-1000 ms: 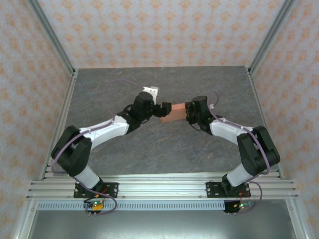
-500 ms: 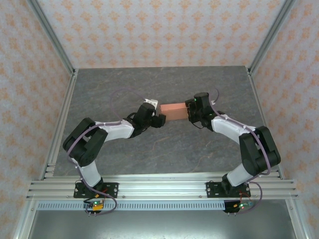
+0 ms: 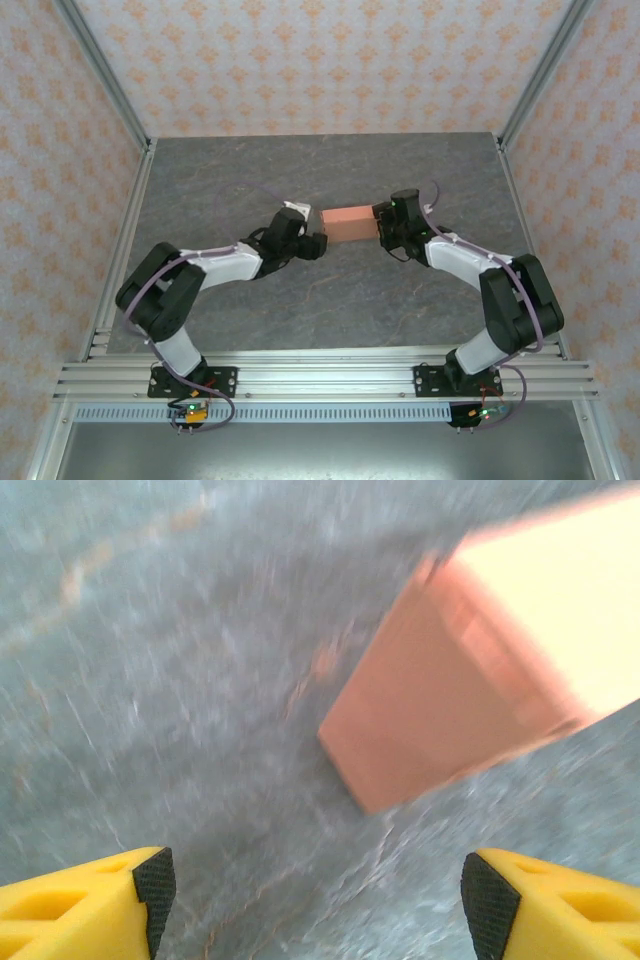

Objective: Fold the paper box

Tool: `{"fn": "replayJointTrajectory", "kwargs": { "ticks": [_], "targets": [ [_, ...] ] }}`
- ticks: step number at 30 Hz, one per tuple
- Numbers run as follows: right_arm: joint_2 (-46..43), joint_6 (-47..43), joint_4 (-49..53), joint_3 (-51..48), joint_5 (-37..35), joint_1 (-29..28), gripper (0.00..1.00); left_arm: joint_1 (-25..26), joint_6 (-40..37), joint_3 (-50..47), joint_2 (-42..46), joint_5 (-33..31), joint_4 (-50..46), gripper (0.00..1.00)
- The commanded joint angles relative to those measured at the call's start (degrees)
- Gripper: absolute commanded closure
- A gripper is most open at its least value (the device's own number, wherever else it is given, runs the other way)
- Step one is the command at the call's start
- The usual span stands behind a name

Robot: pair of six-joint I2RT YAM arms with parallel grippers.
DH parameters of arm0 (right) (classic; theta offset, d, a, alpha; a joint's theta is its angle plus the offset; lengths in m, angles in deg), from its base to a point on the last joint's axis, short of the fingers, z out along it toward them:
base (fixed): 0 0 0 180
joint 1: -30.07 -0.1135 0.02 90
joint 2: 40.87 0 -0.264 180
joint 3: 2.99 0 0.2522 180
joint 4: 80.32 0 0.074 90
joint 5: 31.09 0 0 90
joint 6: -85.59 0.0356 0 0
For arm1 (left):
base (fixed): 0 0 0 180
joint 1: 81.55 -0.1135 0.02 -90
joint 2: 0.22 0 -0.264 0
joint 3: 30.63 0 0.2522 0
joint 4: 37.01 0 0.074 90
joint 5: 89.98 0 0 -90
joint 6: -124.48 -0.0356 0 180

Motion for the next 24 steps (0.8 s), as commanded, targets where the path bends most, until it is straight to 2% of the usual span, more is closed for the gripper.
{"fn": "replayJointTrajectory", "kwargs": {
  "ticks": [1,5,12,17,20,24],
  "targets": [
    [2.38,-1.66,2.76,-1.38,-1.48,0.03,0.47,-1.86,2.47,0.83,6.18,1.90,1.32,0.21],
    [2.71,-2.79,3.97,0.25,-1.58,0.01,0.47,-2.73,1.36,4.96,5.62,2.93,0.68,0.19],
    [2.31,-2.84,4.77,1.35,-0.76,-0.03,0.47,-4.12,1.80,9.90,-4.17,0.84,2.12,0.21],
    [1.03,-2.84,4.62,2.69,-0.07,0.08,0.47,-4.02,3.28,7.60,-8.80,2.54,5.09,0.22],
    [-0.19,-2.66,5.38,5.20,1.88,0.79,0.46,-4.06,3.37,6.63,-10.05,0.98,3.82,0.23],
    [-2.17,-3.29,8.48,8.88,2.65,0.92,0.39,-4.05,3.00,4.98,-9.66,0.57,4.15,0.24]
  ]
}}
